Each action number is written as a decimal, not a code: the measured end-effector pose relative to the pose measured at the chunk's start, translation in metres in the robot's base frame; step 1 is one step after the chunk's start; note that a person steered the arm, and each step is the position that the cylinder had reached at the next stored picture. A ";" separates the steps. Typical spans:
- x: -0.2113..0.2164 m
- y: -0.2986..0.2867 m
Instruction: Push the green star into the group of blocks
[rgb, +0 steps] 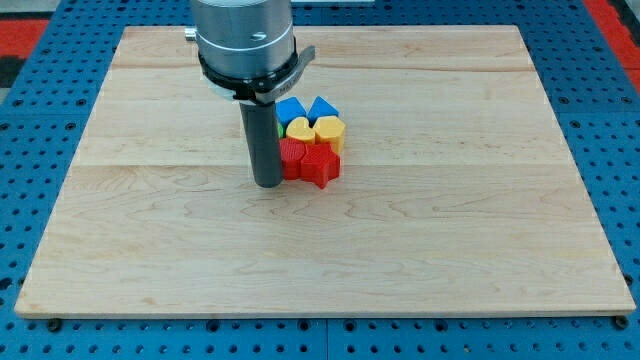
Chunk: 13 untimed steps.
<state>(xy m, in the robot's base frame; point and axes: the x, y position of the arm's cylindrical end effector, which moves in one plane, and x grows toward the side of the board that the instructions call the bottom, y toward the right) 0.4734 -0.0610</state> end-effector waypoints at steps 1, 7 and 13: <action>0.025 -0.049; -0.171 -0.061; -0.192 -0.052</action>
<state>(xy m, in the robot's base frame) 0.2814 -0.1130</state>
